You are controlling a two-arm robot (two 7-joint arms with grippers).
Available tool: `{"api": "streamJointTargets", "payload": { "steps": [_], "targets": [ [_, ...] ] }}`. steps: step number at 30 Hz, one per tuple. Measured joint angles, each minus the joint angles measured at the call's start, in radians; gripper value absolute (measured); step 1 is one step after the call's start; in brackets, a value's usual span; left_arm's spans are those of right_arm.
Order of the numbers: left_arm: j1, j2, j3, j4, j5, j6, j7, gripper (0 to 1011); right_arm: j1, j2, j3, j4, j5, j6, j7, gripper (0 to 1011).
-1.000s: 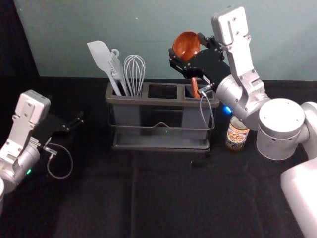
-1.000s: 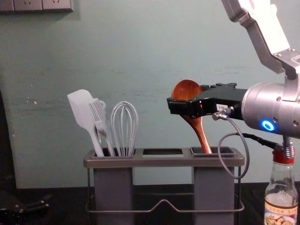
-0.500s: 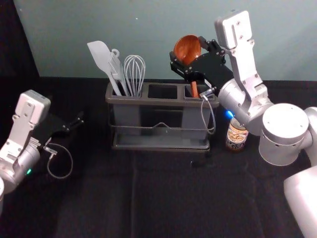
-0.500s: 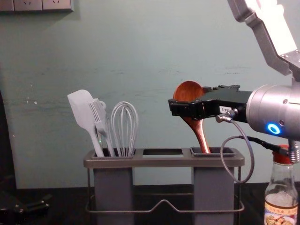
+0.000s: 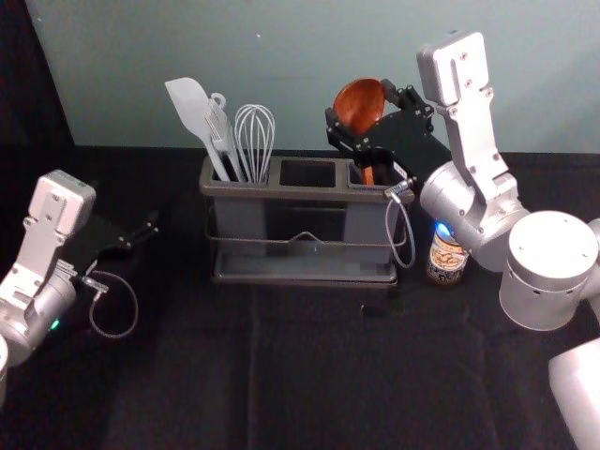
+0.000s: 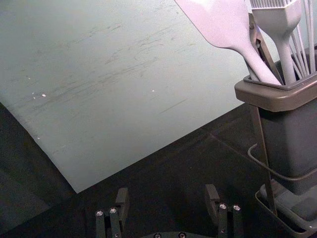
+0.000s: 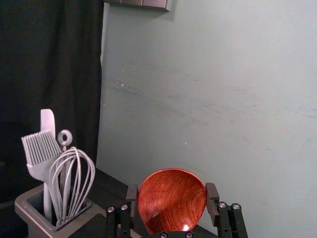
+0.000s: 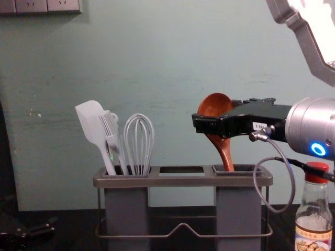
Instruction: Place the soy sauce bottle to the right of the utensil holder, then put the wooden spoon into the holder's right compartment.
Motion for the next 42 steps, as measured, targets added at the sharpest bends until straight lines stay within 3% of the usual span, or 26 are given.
{"api": "streamJointTargets", "payload": {
  "steps": [21,24,29,42],
  "targets": [
    [0.000,0.000,0.000,0.000,0.000,0.000,0.000,1005,-0.012,0.004,-0.002,-0.006,0.000,0.012,0.002,838],
    [0.000,0.000,0.000,0.000,0.000,0.000,0.000,1005,-0.012,0.003,-0.002,-0.006,0.000,0.012,0.002,865],
    [0.000,0.000,0.000,0.000,0.000,0.000,0.000,1005,-0.011,0.003,-0.002,-0.006,0.000,0.011,0.002,1003],
    [0.000,0.000,0.000,0.000,0.000,0.000,0.000,1005,-0.011,0.003,-0.002,-0.005,-0.001,0.010,0.001,1003]
  ]
}}
